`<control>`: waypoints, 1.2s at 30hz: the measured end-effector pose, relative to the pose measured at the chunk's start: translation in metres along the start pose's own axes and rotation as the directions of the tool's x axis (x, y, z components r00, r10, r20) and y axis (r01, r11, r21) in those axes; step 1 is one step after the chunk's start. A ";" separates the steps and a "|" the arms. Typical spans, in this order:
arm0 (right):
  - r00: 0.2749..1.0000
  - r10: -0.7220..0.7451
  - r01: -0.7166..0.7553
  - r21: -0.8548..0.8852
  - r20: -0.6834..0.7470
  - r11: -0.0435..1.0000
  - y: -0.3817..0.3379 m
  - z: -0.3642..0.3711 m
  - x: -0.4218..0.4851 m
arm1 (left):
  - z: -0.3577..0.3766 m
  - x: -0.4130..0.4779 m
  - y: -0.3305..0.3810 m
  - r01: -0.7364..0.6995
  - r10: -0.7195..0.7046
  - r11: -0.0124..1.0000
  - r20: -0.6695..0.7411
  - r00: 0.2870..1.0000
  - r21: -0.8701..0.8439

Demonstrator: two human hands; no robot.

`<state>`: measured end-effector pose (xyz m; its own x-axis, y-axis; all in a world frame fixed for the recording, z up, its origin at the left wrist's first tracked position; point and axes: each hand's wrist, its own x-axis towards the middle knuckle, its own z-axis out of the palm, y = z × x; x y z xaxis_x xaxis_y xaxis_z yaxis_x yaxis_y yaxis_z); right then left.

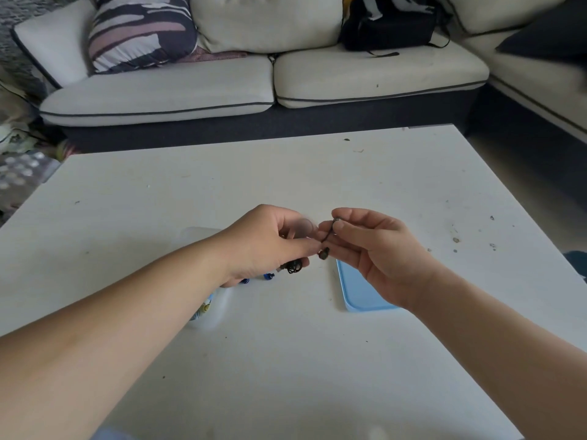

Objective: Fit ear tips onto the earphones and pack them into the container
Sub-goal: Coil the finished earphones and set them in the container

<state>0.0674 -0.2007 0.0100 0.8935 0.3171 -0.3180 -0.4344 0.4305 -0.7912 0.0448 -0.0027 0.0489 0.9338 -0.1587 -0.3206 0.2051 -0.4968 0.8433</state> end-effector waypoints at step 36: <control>0.985 0.086 -0.039 -0.291 0.152 0.956 -0.001 -0.001 -0.005 | 0.010 0.009 0.010 0.045 -0.113 0.813 -0.080 0.990 -0.581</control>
<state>0.0633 -0.2030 0.0118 0.8250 0.4778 -0.3018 -0.4168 0.1537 -0.8959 0.0527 -0.0179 0.0503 0.9253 -0.0326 -0.3778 0.3792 0.0843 0.9214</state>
